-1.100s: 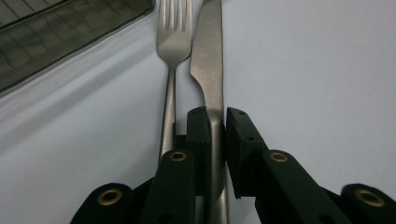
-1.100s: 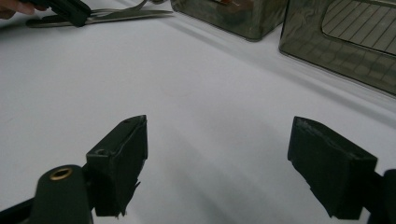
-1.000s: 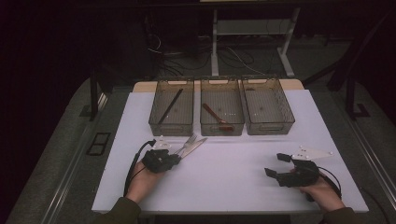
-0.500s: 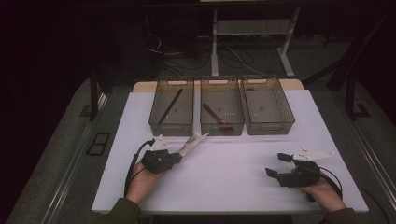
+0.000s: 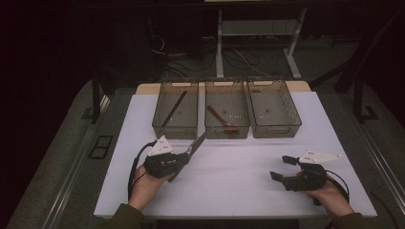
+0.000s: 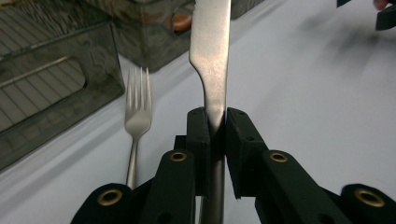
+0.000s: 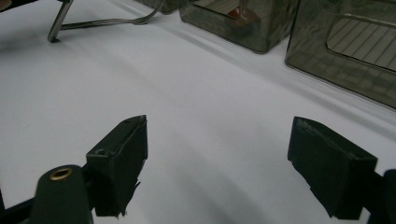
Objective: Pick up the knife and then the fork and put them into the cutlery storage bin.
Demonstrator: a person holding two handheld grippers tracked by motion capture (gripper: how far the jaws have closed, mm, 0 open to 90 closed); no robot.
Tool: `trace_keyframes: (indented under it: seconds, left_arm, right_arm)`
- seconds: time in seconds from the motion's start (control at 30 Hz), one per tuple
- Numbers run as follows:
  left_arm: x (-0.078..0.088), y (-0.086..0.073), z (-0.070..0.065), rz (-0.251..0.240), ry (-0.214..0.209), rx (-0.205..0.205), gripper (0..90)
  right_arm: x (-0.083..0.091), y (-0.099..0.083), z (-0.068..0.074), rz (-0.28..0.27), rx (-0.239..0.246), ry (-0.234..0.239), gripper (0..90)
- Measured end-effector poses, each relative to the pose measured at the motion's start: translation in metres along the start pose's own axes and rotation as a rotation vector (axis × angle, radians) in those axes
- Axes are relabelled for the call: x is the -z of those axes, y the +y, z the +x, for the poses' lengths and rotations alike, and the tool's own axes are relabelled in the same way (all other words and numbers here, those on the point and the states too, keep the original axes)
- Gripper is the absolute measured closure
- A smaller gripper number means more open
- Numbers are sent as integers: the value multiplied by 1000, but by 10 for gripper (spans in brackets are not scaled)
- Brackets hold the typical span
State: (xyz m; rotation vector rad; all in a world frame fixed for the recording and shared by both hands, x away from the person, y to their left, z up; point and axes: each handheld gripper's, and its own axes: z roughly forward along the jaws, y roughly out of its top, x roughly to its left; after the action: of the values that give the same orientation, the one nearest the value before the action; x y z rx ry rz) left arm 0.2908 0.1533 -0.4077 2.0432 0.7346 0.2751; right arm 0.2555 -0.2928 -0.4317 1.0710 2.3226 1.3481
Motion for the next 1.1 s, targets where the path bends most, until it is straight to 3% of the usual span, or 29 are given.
trace_keyframes:
  seconds: [0.2,0.3,0.43,0.57,0.77,1.1]
  left_arm:
    - [7,6,-3,-49,-18,6,791]
    - [8,10,-5,-68,-28,5,791]
    - [5,16,-8,-81,-31,1,791]
    - [-4,22,-12,-88,-29,-2,791]
    - [-20,34,-20,-97,-26,-3,791]
    - [-45,51,-34,-117,-27,-12,790]
  right_arm:
    - [1,10,3,-15,0,17,161]
    - [1,19,4,-26,-15,37,111]
    - [-7,34,10,-35,-10,56,116]
    - [-19,46,16,-41,-20,65,167]
    - [-38,68,21,-83,-72,136,336]
    - [-61,106,33,-165,-75,197,507]
